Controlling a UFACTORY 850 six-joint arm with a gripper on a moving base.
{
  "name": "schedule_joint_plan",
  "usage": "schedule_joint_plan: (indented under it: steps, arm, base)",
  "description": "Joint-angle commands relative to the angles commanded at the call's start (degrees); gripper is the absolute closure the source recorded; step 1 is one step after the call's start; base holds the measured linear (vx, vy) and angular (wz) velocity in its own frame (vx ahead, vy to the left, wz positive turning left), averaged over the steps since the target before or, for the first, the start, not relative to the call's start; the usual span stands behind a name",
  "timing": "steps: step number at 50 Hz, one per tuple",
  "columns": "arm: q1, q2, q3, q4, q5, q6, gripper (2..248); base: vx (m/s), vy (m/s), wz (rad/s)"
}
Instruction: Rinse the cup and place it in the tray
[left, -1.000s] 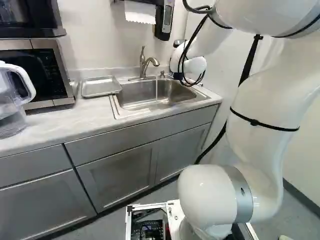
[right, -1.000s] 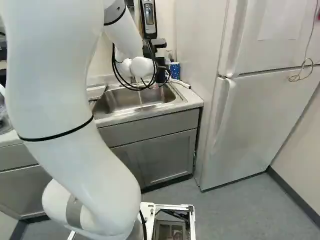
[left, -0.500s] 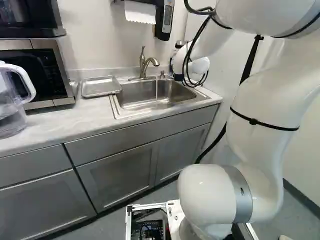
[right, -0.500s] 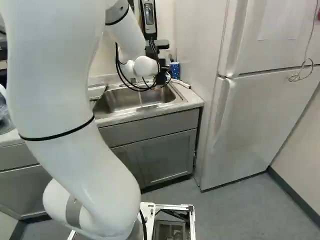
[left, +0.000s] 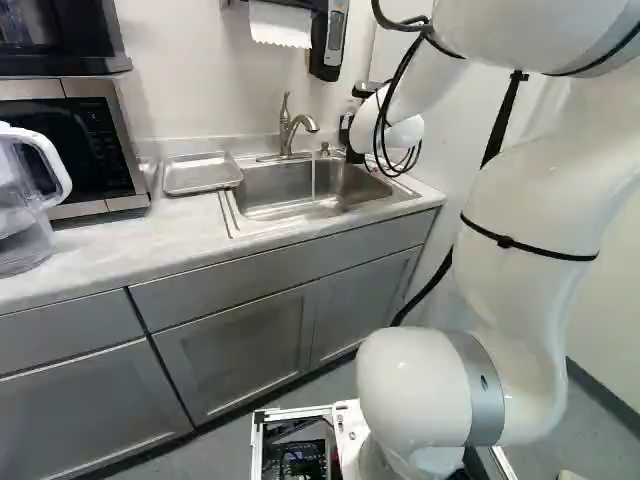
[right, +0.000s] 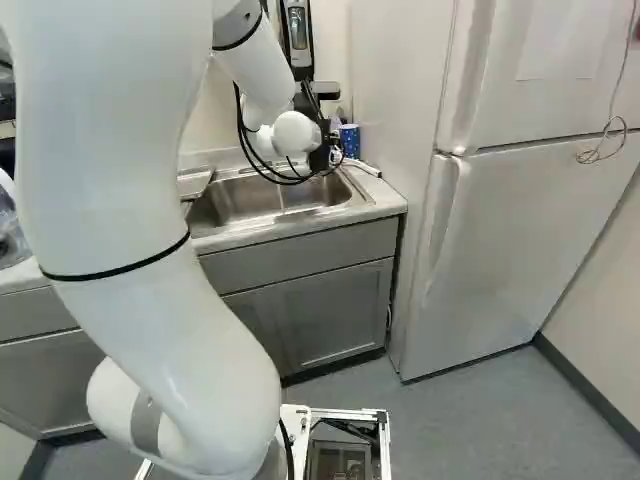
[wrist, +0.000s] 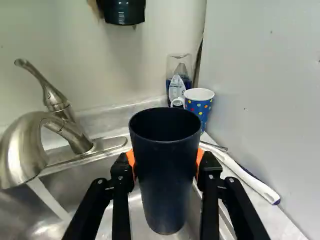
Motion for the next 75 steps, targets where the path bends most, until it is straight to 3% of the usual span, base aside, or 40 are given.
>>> schedule_joint_plan:
  steps: [19,46,75]
  arm:
    - [0.26,0.57,0.62,-4.41,-0.47,0.00,125]
    - [1.15,3.37,3.74,-4.41,-0.47,0.00,125]
    - [1.52,3.55,7.39,-4.41,1.31,0.00,125]
  base:
    - [0.000,0.000,0.000]
    - [0.000,0.000,0.000]
    - [0.000,0.000,0.000]
